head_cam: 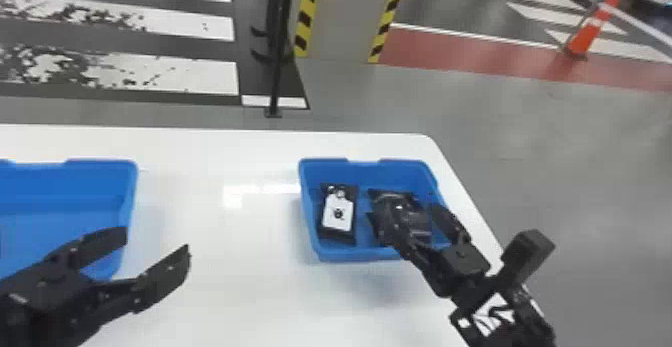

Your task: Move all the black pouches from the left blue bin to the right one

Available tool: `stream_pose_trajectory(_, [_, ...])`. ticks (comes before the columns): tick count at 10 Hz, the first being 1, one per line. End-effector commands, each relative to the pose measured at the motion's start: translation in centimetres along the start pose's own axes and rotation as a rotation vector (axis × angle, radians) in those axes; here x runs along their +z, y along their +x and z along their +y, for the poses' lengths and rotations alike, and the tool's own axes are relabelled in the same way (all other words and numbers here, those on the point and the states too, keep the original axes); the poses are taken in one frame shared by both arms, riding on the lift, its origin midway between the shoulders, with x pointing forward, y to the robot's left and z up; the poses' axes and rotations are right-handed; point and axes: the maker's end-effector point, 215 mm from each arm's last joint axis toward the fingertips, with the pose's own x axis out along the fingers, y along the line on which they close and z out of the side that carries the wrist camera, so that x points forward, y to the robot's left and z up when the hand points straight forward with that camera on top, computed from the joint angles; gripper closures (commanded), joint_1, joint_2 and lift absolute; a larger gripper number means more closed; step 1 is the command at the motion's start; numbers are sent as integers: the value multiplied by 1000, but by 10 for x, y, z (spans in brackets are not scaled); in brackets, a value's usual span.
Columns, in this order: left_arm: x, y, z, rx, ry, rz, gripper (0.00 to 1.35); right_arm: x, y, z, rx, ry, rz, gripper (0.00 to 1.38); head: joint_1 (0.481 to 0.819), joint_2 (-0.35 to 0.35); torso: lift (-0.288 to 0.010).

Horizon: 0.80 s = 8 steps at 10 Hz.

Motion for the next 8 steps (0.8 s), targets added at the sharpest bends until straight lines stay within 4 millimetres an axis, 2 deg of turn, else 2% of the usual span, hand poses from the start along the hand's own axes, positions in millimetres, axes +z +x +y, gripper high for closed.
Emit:
stream_pose_trajectory(1, [12, -30, 44, 127, 38, -97, 167, -10, -21, 6, -21, -29, 2, 136, 695, -272, -140])
stream_pose_trajectory(3, [29, -69, 76, 238, 110, -222, 165, -4, -42, 14, -45, -67, -24, 136, 695, -180, -140])
stream_pose_trajectory(4, [36, -81, 77, 255, 140, -266, 162, 11, -54, 21, -49, -90, -47, 136, 695, -144, -140])
stream_pose_trajectory(5, [46, -98, 77, 269, 161, -324, 167, 13, -58, 32, -35, -82, -52, 136, 695, -129, -140])
stream_pose_trajectory(7, [75, -115, 69, 286, 200, -447, 167, 33, -56, 52, -3, -70, -103, 136, 695, -82, -140])
stream_pose_trajectory(8, [80, -124, 78, 335, 210, -470, 167, 32, -51, 53, -1, -64, -109, 136, 695, -62, -140])
